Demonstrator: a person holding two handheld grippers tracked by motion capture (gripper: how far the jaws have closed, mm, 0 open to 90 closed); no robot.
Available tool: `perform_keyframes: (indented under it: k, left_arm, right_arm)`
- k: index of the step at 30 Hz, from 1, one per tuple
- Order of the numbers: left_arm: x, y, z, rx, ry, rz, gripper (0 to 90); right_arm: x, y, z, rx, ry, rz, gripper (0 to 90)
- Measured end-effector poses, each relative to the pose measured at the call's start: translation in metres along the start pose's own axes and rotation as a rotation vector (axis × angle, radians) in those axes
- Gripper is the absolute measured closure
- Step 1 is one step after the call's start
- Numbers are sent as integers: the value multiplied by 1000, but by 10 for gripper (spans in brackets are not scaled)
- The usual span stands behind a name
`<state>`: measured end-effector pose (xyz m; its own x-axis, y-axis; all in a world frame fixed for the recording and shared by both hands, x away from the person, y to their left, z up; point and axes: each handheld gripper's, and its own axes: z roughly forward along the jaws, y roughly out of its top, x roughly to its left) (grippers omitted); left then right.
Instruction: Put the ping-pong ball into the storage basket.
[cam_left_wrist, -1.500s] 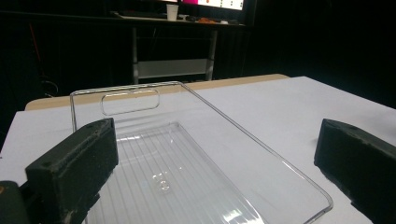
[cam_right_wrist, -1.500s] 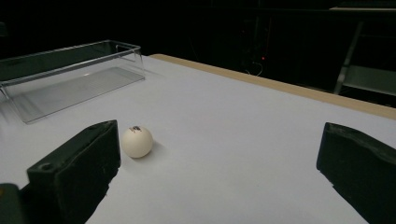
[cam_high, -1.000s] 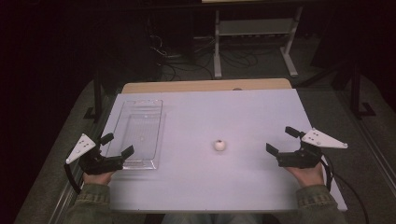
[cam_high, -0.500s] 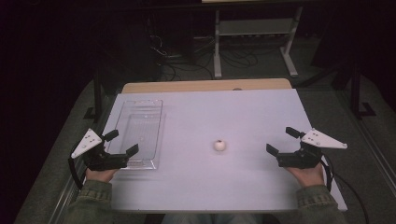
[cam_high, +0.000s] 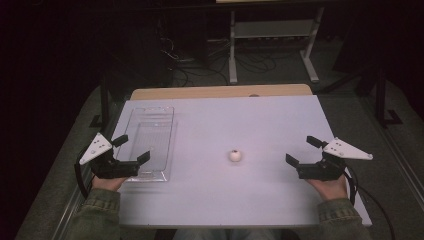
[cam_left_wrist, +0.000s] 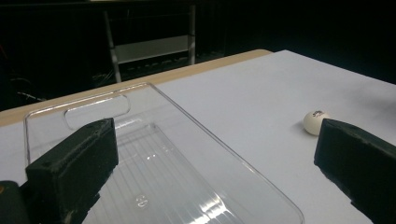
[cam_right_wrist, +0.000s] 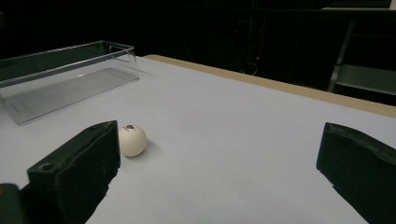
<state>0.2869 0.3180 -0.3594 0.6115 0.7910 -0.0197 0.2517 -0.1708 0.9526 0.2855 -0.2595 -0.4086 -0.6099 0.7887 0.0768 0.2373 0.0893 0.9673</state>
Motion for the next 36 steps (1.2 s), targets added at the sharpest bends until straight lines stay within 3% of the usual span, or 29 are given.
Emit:
perform_keyframes:
  k: [6,13,17,22,36]
  left_arm:
    - [-2,9,4,21,-17,27,0]
    - [-3,19,13,76,-57,53,0]
    - [-7,26,22,110,-89,87,0]
    - [-10,31,28,133,-113,95,0]
    - [-14,53,47,228,-183,180,0]
  right_arm:
    - [0,0,0,4,0,2,0]
    - [0,0,0,3,-1,0,0]
    - [0,0,1,3,-1,1,0]
    - [0,-1,1,7,3,1,0]
    - [0,-2,3,30,10,2,0]
